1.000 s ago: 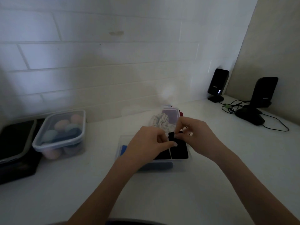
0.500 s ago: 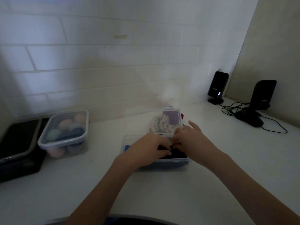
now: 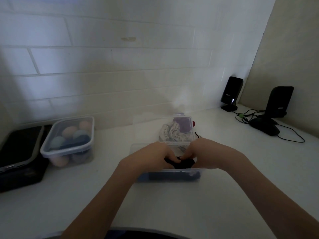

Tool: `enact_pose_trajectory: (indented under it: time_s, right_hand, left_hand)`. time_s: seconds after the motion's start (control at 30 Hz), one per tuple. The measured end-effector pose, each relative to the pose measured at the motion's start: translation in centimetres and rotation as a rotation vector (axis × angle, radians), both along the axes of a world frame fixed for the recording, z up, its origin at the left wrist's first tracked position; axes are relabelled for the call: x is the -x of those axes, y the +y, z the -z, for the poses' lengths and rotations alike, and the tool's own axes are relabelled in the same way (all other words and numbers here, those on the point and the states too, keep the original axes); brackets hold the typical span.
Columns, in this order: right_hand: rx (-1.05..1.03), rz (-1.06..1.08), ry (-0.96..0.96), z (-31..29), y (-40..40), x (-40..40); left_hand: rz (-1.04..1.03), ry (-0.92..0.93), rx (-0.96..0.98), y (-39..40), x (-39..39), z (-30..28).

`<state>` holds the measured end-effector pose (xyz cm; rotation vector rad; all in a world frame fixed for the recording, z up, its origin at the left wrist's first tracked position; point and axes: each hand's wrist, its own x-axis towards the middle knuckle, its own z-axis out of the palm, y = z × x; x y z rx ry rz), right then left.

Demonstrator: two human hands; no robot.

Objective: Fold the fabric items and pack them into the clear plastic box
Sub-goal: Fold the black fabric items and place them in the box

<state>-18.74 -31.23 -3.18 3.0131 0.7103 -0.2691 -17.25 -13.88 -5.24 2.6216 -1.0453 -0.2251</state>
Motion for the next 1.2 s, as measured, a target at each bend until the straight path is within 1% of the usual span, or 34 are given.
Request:
enact_pose_trajectory:
  time_s: [0.17, 0.3, 0.4, 0.5, 0.57, 0.67, 0.8, 0.87, 0.93, 1.0, 1.1, 1.2]
  right_hand:
    - [0.125, 0.01, 0.096, -0.4, 1.0, -0.5]
    - [0.154, 0.085, 0.069, 0.0, 2.4, -1.1]
    - [0.164, 0.078, 0.045, 0.1, 2.6, -1.2]
    - [0.128, 0.086, 0.095, 0.1, 1.9, -1.1]
    - [0.087, 0.1, 0.127, 0.4, 1.6, -0.9]
    - [0.085, 0.086, 0.124, 0.5, 1.6, -0.6]
    - [0.089, 0.105, 0.136, 0.0, 1.6, -0.3]
    - [0.056, 0.1, 0.133, -0.3, 1.2, 0.0]
    - [0.001, 0.075, 0.114, -0.9, 0.6, 0.4]
    - [-0.09, 0.066, 0.108, -1.5, -0.1, 0.8]
    - [-0.315, 0.099, 0.074, -2.0, -1.4, 1.1]
    - [-0.565, 0.148, -0.049, -2.2, -2.7, 0.7]
  left_hand:
    - [0.015, -0.079, -0.026, -0.6, -0.3, 0.1]
    - [0.01, -0.106, -0.019, -0.9, -0.3, 0.0]
    - [0.011, -0.108, 0.002, -0.8, -0.4, 0.2]
    - [-0.023, -0.084, 0.028, -0.5, -0.5, 0.6]
    - [-0.08, -0.034, 0.051, -0.2, -0.5, 1.0]
    - [-0.15, 0.031, 0.11, -0.1, -0.3, 1.1]
    - [-0.143, 0.072, 0.188, 0.1, 0.1, 0.9]
    - [-0.129, 0.065, 0.279, 0.5, 0.3, 0.7]
    - [-0.189, 0.022, 0.398, 1.2, 0.7, 0.3]
    - [-0.268, -0.06, 0.549, 2.2, 1.0, 0.0]
    - [-0.358, -0.201, 0.789, 3.8, 1.2, 0.3]
    - [-0.471, -0.319, 0.947, 5.1, 1.2, 0.9]
